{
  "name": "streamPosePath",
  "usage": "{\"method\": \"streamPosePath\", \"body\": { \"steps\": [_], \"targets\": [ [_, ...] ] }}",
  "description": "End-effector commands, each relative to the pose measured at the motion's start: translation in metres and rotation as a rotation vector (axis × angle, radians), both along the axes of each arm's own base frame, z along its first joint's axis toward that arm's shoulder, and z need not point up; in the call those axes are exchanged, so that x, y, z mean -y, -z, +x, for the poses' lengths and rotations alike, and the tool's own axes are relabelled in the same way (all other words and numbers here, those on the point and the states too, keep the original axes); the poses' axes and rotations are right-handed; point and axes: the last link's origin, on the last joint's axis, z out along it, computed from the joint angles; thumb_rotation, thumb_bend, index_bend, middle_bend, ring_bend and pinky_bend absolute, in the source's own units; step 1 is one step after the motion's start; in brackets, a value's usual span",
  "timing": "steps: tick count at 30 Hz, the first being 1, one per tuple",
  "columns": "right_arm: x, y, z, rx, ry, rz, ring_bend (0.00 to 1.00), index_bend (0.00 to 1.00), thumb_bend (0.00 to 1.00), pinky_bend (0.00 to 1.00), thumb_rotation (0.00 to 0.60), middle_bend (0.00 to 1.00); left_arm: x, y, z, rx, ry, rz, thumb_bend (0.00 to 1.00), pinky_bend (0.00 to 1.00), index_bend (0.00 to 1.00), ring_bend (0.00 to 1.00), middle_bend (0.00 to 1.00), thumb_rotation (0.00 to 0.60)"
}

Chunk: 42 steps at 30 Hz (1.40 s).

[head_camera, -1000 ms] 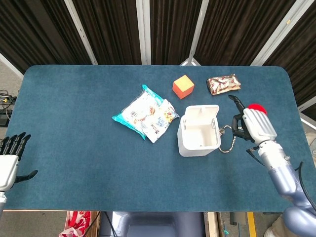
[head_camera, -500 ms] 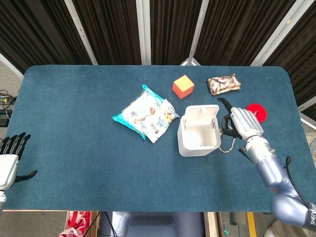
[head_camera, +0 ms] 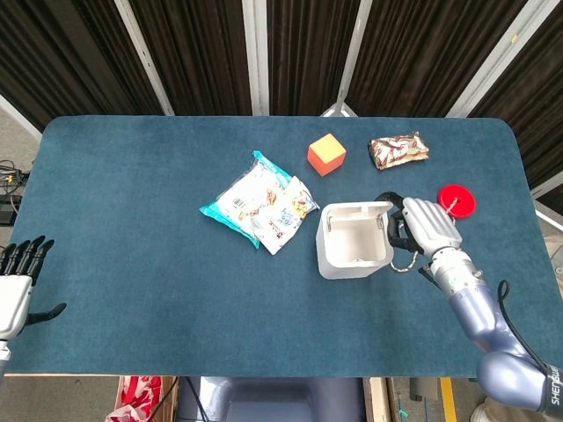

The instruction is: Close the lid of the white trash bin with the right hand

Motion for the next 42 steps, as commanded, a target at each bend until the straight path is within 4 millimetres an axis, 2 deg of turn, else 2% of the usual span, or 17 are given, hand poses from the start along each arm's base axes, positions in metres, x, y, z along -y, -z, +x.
{"method": "streamPosePath", "body": {
  "steps": [1,11,22,42],
  "targets": [
    [-0.004,-0.002,0.001,0.005,-0.001,0.01,0.82,0.3,0.78,0.76,0.6,0.74,0.0,0.0,0.0,-0.001,0.001,0.0,0.0,0.0,0.0,0.0,0.0,0.6],
    [-0.023,-0.001,-0.001,-0.009,-0.003,0.074,0.82,0.3,0.78,0.76,0.6,0.74,0.0,0.001,0.001,-0.007,0.007,0.0,0.0,0.0,0.0,0.0,0.0,0.6],
    [-0.04,0.012,-0.011,-0.025,-0.002,0.138,0.82,0.3,0.78,0.76,0.6,0.74,0.001,0.002,0.002,-0.011,0.013,-0.003,0.0,0.0,0.0,0.0,0.0,0.6],
    [-0.051,0.039,-0.019,-0.02,-0.011,0.18,0.82,0.27,0.78,0.76,0.6,0.74,0.0,0.002,0.001,-0.01,0.01,-0.006,0.0,0.0,0.0,0.0,0.0,0.6]
  ]
}}
